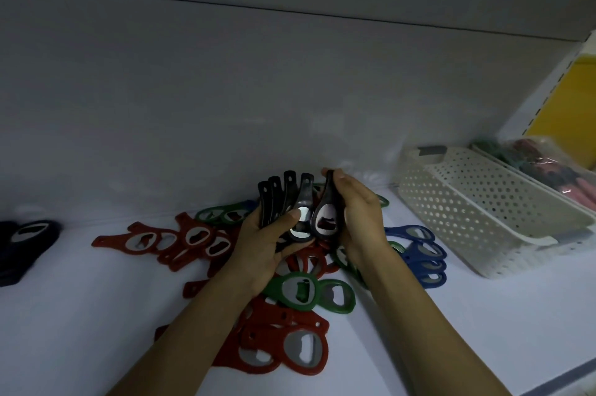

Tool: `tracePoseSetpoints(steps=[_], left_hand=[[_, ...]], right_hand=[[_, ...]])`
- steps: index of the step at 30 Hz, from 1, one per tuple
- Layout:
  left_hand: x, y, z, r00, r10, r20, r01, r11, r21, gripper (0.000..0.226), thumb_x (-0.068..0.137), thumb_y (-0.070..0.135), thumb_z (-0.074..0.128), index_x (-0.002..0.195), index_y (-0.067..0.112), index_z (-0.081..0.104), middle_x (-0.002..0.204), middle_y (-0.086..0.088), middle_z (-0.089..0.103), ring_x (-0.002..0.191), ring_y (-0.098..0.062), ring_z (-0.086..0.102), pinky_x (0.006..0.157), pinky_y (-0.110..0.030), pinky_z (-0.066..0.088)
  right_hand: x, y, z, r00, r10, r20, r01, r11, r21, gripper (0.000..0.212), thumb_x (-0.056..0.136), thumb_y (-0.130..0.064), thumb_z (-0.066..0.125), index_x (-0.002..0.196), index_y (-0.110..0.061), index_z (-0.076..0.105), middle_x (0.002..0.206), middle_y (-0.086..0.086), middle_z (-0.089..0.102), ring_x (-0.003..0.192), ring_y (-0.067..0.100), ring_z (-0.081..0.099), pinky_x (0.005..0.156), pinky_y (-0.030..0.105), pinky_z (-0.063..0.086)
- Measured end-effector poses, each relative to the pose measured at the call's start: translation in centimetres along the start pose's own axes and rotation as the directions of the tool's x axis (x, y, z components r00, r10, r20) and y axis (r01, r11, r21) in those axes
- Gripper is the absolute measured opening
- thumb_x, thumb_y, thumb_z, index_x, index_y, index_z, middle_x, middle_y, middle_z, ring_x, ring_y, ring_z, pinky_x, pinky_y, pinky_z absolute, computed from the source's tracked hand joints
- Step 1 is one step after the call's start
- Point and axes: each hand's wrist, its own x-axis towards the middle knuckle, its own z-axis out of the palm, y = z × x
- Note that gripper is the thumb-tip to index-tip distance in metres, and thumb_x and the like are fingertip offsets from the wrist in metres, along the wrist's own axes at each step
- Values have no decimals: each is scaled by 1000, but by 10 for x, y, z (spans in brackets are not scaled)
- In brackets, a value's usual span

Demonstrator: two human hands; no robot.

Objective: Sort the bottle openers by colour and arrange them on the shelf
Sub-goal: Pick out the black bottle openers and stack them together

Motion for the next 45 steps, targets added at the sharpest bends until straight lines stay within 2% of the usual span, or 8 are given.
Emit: tracePoseSetpoints(steps=[4, 14, 19, 26, 33, 36, 40, 45], left_hand=[[0, -2, -1, 1000, 13, 22, -14, 1000, 23, 23, 74, 11, 70, 95, 19, 70, 91, -3, 74, 83, -16, 71, 62, -27, 56], [-3, -4, 2, 995, 44, 84, -59, 982, 180, 40, 76, 9, 71, 114, 16, 62, 105, -6, 71, 96, -20, 68, 75, -30, 56], [-5, 2, 3, 997, 68, 20, -71, 979, 189, 31, 80, 1, 69, 107, 16, 64, 96, -4, 73, 89, -18, 70, 69, -26, 56], [-13, 61, -27, 996, 63, -70, -73, 987, -146, 34, 87, -1, 52, 115, 18, 60, 104, -12, 71, 93, -30, 69, 69, -44, 57], [-49, 80, -100, 977, 78, -199, -97, 992, -85, 32, 94, 10, 42, 122, 20, 56, 95, -2, 73, 86, -18, 65, 54, -23, 53], [-55, 83, -114, 953, 97, -287, -106, 994, -18, 21, 94, 13, 47, 107, 22, 61, 70, 3, 66, 67, -13, 62, 45, -20, 47], [-56, 75, -115, 935, 124, -331, -100, 991, 86, 18, 92, 11, 51, 103, 23, 59, 64, 4, 62, 60, -11, 61, 41, -21, 44], [-59, 52, -106, 936, 234, -261, -95, 886, 454, 28, 91, 14, 58, 118, 24, 55, 85, -4, 66, 62, -10, 63, 44, -23, 50]], right_hand=[[-6, 5, 13, 995, 90, 50, -100, 964, 245, 23, 96, -13, 48, 108, -2, 64, 110, 21, 65, 99, 31, 63, 97, 46, 48], [-10, 10, 18, 997, -70, 17, 68, 991, 115, 10, 85, -1, 64, 86, -11, 63, 78, 5, 67, 78, 20, 63, 82, 39, 52], [-6, 8, 18, 994, -41, 104, 21, 982, 188, 18, 93, -3, 52, 105, -13, 61, 91, 5, 73, 88, 20, 69, 82, 32, 56], [-1, 0, 9, 992, 38, 119, -72, 953, 294, 23, 99, -21, 41, 114, -17, 58, 102, 7, 72, 99, 19, 67, 84, 27, 51], [-9, 4, 16, 986, -138, 90, 147, 984, -104, 20, 95, -7, 47, 96, -14, 66, 86, 8, 71, 83, 19, 69, 75, 24, 53], [-13, 9, 28, 928, -230, 294, 360, 759, -543, 14, 95, -20, 53, 100, -15, 65, 92, -2, 69, 94, 18, 66, 72, 16, 49], [-22, 37, 45, 895, 71, 441, 447, -124, -886, 70, 90, -67, 32, 147, -26, 29, 152, 14, 30, 142, 34, 20, 115, 50, 13], [-47, 71, 75, 809, 98, 579, 587, -170, -792, 73, 90, -69, 20, 151, -30, 11, 159, 13, 8, 146, 33, -4, 116, 53, -4]])
